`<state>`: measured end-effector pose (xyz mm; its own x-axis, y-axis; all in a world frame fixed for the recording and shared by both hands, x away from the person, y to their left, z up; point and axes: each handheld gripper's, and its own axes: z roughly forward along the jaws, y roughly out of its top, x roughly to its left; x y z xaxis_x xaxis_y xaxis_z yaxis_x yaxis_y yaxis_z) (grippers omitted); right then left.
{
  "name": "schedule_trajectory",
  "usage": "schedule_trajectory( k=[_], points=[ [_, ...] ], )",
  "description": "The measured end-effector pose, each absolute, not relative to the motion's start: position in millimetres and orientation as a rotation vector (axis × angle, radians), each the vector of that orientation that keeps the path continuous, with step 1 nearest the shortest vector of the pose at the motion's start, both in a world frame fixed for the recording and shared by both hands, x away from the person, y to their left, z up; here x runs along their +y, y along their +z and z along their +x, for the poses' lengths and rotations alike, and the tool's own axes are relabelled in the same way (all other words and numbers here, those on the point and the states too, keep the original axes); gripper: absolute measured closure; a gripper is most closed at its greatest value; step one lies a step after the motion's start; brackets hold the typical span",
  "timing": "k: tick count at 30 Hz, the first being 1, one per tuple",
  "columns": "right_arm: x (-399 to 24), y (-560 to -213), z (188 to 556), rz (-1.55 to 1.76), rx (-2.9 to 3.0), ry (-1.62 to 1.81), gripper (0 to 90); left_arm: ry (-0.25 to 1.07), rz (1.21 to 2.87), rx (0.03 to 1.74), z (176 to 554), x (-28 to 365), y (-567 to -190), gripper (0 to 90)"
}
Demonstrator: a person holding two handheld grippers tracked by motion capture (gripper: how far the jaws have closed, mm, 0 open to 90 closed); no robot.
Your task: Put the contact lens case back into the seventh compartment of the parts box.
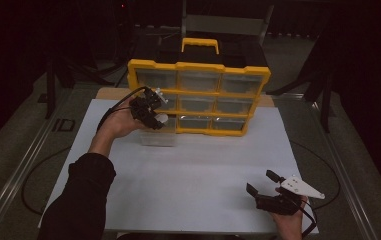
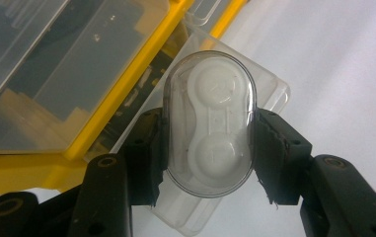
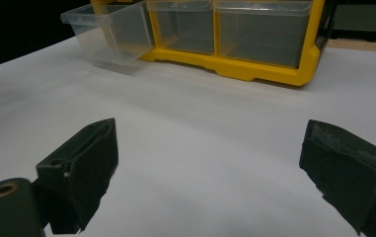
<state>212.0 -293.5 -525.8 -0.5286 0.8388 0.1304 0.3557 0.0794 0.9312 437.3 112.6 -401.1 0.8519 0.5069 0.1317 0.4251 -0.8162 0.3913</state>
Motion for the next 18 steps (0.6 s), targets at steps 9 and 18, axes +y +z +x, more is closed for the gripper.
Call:
schedule_trajectory(
  k=[9, 18],
  points=[
    [-295, -526, 210, 1.184, 1.917, 1.445, 7.8, 0.323, 2.678, 0.724, 441, 106, -410, 49.6],
    [-295, -526, 209, 1.182, 1.918, 1.441, 7.8, 0.319, 2.691, 0.734, 443, 106, -416, 49.5]
  ],
)
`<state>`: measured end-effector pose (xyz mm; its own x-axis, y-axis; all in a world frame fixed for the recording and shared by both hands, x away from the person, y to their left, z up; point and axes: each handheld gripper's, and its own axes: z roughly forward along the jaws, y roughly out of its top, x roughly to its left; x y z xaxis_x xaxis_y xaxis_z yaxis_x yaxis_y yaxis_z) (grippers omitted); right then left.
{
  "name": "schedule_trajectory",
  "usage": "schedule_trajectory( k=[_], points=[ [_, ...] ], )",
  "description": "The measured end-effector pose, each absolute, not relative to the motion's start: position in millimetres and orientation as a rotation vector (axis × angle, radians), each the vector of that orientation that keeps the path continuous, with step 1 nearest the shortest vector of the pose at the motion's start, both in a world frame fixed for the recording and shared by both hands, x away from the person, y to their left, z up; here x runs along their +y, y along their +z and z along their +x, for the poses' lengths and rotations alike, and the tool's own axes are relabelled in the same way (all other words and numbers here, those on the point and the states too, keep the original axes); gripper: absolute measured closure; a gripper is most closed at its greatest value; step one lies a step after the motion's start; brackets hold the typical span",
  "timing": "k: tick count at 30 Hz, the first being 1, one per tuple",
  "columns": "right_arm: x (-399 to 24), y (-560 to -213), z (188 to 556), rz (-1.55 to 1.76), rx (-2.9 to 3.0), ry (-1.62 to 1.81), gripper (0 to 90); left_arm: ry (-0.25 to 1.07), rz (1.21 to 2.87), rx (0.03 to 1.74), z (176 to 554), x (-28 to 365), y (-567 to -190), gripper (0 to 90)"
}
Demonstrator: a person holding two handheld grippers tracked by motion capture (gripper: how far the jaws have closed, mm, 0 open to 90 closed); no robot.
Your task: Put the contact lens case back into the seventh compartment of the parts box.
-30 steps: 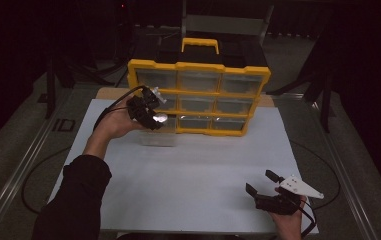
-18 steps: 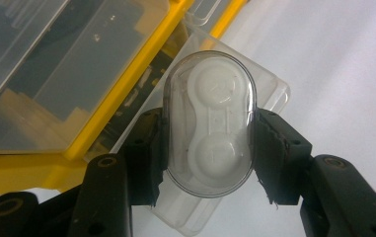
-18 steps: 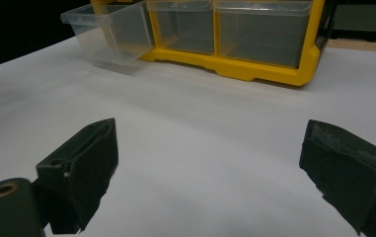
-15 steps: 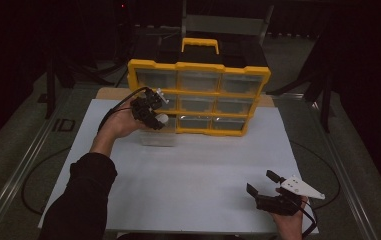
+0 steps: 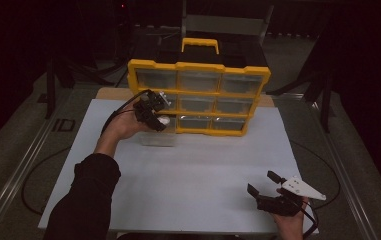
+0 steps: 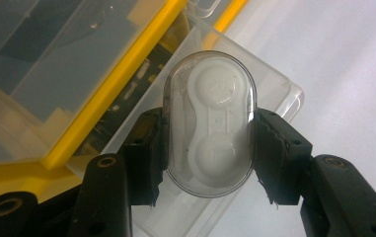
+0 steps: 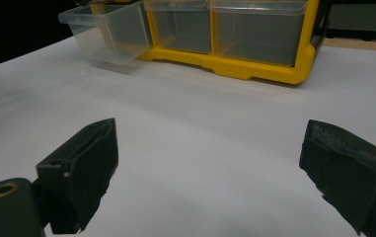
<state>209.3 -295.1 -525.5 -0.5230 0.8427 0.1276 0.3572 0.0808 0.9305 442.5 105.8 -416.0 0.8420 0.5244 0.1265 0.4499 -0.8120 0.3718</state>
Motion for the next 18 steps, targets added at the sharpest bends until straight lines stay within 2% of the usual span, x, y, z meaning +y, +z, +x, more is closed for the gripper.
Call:
schedule_trajectory(
  k=[18],
  points=[
    [-295, -525, 209, 1.194, 1.911, 1.441, 7.8, 0.327, 2.677, 0.807, 447, 114, -427, 49.0]
  ],
)
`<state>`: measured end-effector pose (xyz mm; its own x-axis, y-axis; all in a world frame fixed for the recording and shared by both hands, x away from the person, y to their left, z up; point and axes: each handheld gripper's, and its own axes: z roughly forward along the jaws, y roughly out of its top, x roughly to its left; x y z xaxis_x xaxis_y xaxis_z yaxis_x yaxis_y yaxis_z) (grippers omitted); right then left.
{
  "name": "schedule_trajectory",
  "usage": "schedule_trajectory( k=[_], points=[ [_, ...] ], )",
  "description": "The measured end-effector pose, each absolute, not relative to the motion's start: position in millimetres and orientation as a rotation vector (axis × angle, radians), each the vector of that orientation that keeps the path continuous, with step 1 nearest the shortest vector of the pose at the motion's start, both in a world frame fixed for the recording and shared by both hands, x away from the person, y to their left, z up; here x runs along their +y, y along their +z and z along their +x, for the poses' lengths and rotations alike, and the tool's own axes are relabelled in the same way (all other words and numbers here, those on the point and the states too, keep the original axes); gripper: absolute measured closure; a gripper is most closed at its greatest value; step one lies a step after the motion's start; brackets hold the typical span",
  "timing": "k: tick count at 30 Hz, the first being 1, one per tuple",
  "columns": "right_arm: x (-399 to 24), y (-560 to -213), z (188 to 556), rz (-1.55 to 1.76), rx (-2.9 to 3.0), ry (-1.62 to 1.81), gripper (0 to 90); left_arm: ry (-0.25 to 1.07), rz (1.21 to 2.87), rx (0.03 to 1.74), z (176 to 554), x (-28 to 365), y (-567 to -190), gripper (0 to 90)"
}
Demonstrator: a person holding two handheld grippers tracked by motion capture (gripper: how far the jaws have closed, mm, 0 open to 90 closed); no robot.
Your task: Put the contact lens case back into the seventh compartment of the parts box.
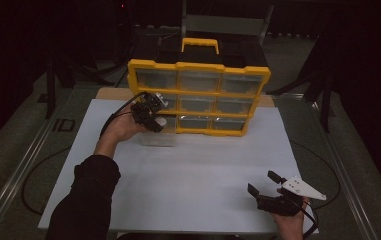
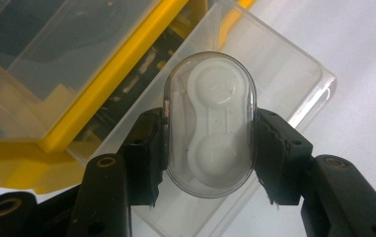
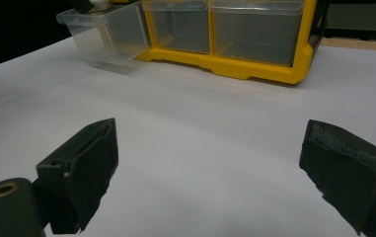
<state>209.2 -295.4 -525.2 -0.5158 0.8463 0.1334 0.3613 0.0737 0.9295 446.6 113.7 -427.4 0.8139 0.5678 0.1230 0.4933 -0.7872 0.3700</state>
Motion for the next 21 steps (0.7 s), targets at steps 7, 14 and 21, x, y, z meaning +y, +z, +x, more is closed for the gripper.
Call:
schedule_trajectory(
  k=[7, 14, 21],
  points=[
    [-296, -525, 209, 1.19, 1.909, 1.442, 7.8, 0.399, 2.631, 0.835, 442, 110, -425, 18.3],
    [-295, -525, 209, 1.189, 1.913, 1.444, 7.8, 0.401, 2.605, 0.836, 439, 114, -419, 0.8],
    [-295, -525, 209, 1.187, 1.916, 1.443, 7.8, 0.467, 2.593, 0.849, 432, 117, -414, 0.2]
  ],
)
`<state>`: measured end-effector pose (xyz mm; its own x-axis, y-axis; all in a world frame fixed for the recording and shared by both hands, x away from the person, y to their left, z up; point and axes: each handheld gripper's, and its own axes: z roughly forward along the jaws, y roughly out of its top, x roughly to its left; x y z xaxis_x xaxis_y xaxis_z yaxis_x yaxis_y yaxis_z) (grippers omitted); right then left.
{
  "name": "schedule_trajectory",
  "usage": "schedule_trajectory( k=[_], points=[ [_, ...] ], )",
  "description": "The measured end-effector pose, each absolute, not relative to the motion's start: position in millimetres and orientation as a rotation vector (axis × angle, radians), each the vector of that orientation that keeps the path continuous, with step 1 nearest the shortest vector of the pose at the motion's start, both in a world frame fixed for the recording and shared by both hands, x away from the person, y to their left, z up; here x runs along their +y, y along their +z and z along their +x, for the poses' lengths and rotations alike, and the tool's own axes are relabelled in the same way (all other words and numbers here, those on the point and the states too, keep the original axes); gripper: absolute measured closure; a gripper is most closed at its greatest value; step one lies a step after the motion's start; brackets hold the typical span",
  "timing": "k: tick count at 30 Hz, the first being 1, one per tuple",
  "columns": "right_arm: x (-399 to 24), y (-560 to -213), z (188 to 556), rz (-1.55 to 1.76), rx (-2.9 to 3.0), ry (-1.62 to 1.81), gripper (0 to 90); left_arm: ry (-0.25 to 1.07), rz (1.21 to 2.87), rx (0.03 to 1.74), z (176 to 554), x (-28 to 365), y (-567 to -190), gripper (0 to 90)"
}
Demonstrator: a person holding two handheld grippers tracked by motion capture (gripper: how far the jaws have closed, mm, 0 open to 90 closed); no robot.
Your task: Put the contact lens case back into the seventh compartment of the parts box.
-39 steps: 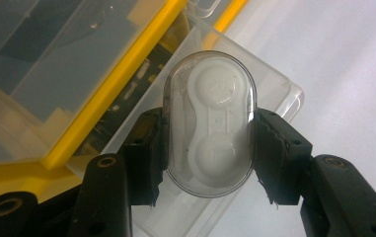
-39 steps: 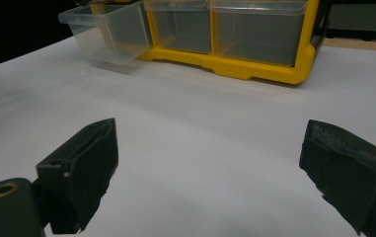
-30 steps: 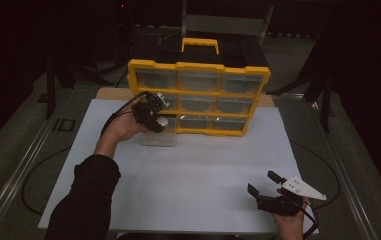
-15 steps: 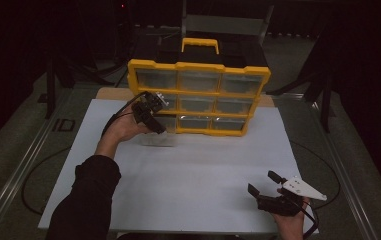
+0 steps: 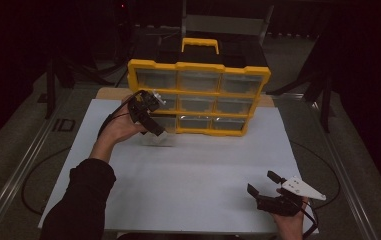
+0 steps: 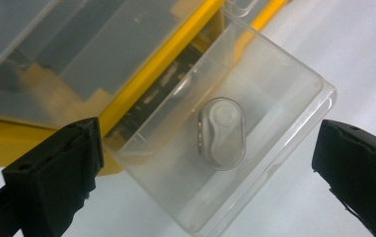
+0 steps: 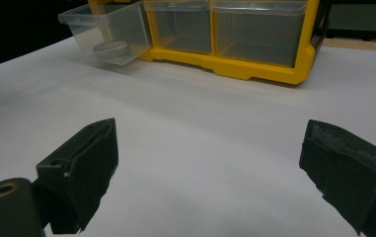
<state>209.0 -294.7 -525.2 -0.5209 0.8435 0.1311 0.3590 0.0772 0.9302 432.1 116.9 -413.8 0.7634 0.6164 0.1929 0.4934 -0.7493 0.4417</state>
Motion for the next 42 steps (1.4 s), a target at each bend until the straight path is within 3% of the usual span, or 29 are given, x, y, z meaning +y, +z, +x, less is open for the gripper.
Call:
schedule_trajectory(
  k=[15, 33, 42],
  points=[
    [-293, -525, 209, 1.178, 1.921, 1.442, 7.8, 0.596, 2.387, 0.839, 386, 150, -417, 0.3],
    [-289, -525, 208, 1.157, 1.918, 1.442, 7.8, 0.689, 2.037, 0.87, 307, 202, -451, 0.3],
    [-284, -525, 207, 1.133, 1.934, 1.435, 7.8, 0.736, 1.941, 0.897, 279, 223, -476, 0.3]
  ],
)
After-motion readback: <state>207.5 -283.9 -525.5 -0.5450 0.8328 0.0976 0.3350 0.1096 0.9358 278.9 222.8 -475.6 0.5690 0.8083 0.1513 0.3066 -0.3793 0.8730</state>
